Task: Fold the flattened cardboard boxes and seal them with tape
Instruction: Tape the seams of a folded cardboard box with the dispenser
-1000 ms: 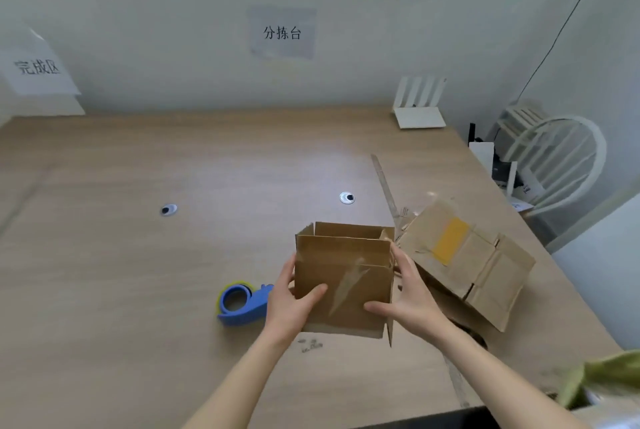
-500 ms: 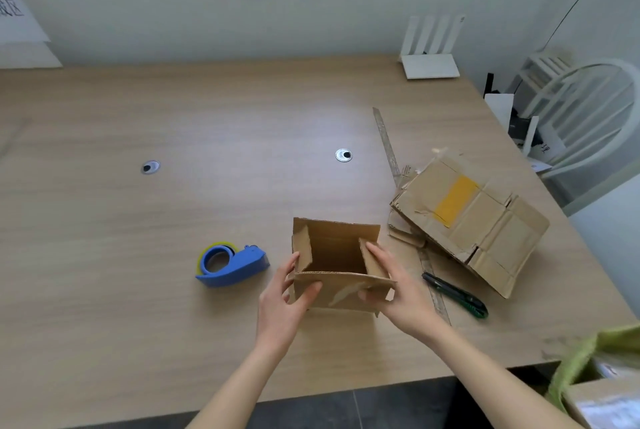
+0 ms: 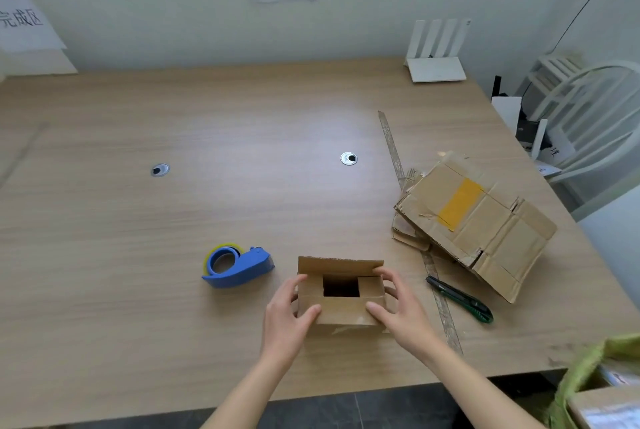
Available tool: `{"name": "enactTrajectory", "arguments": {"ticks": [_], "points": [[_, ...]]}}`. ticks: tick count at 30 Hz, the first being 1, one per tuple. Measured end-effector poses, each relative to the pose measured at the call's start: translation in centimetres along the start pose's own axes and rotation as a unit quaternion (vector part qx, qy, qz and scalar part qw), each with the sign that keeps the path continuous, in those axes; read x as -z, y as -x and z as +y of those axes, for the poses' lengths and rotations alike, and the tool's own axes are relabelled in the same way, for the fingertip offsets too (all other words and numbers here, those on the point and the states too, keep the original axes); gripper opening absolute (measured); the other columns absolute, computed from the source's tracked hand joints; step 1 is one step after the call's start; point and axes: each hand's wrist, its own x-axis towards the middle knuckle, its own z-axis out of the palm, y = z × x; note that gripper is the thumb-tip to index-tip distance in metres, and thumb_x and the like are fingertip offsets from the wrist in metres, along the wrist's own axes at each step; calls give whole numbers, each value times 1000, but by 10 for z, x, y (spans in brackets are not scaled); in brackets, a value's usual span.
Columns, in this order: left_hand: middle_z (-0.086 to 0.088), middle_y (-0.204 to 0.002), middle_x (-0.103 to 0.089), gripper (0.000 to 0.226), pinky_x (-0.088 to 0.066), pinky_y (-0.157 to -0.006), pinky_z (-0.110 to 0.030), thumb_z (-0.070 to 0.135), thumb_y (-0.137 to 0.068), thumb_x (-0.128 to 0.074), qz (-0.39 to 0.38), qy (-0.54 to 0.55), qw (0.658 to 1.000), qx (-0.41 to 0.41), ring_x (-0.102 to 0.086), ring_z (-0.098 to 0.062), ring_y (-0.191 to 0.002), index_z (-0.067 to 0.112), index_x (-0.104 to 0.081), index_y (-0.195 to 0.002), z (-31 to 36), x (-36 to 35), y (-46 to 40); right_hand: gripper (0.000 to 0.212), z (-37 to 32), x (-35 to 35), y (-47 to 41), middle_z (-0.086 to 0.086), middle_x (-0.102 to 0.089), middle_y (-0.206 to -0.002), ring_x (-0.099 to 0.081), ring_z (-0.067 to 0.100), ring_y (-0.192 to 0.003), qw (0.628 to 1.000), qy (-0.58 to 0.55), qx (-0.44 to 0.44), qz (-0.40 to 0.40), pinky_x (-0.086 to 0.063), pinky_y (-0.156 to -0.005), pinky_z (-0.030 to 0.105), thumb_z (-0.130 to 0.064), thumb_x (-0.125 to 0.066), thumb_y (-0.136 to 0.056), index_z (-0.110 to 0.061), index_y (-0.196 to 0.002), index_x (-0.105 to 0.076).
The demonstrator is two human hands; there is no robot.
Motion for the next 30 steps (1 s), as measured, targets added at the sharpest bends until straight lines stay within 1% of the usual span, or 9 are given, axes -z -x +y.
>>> {"name": "enactTrajectory", "arguments": {"ticks": [3, 6, 8, 11, 13, 19, 23, 25, 30], "points": [[35, -123, -51, 97, -54, -83, -21, 17, -74, -85, 16, 21, 1000, 12, -58, 9, -105, 55, -30, -145, -3, -4, 4, 74, 1, -7, 2, -25, -46, -142, -49, 9, -132, 999, 3, -8, 40, -47, -103, 29, -20, -80, -86, -57, -134, -37], [29, -122, -51, 112, -53, -82, -22, 21, -74, -85, 22, 9, 1000, 12, -58, 5, -104, 61, -11, -148, -5, -5, 3, 94, -1, -10, 0, -26, -46, -138, -50, 3, -123, 998, 9, -3, 55, -47, -103, 30, -18, -81, -85, -61, -146, -23], [30, -123, -49, 108, -51, -83, -22, 24, -76, -84, 7, -15, 1000, -3, -57, 3, -105, 59, -13, -149, -9, -3, 0, 90, 1, -7, -2, -27, -47, -137, -51, 1, -121, 996, 68, 25, 54, -49, -103, 32, -23, -81, -85, -58, -147, -27], [27, -136, -42, 65, -51, -88, -29, 40, -82, -77, -14, -116, 992, -52, -55, -7, -119, 47, -49, -139, -20, -1, -2, 33, 9, -5, -2, -26, -45, -140, -48, 0, -127, 980, 176, 78, 60, -47, -108, 35, -34, -78, -87, -37, -117, -64], [19, -149, -37, 49, -49, -93, -31, 48, -88, -68, -14, -171, 983, -69, -49, -11, -130, 41, -56, -135, -25, -3, 3, 17, 13, -7, -2, -21, -46, -147, -49, 3, -131, 967, 223, 101, 66, -46, -106, 31, -37, -74, -90, -29, -104, -70], [21, -163, -5, 71, -44, -105, -30, 71, -87, -43, -32, -211, 970, -119, -16, -4, -149, 43, -33, -151, -36, -5, 8, 13, 16, -16, -11, -11, -53, -148, -57, 10, -129, 962, 229, 123, 84, -49, -106, 32, -30, -73, -92, -27, -104, -71], [12, -166, -4, 75, -32, -117, -38, 68, -92, -41, -16, -257, 952, -164, -18, -12, -150, 28, -32, -154, -40, -9, 1, 14, 8, -21, -28, -11, -52, -149, -44, 10, -142, 956, 248, 134, 86, -49, -105, 34, -25, -66, -97, -27, -110, -71], [9, -166, -9, 71, -31, -118, -40, 66, -95, -37, 1, -276, 946, -171, -25, -14, -148, 26, -33, -154, -41, -12, 1, 27, 8, -27, -34, -16, -50, -150, -35, 8, -147, 939, 290, 165, 77, -50, -103, 36, -22, -60, -101, -31, -126, -68], [17, -164, -4, 68, -13, -123, -33, 72, -95, -25, -21, -268, 949, -164, -14, -6, -150, 36, -33, -153, -39, -1, -6, 46, 20, -35, -30, -18, -29, -161, -20, 6, -152, 930, 306, 202, 34, -23, -118, 24, -36, -41, -105, -36, -151, -45]]}}
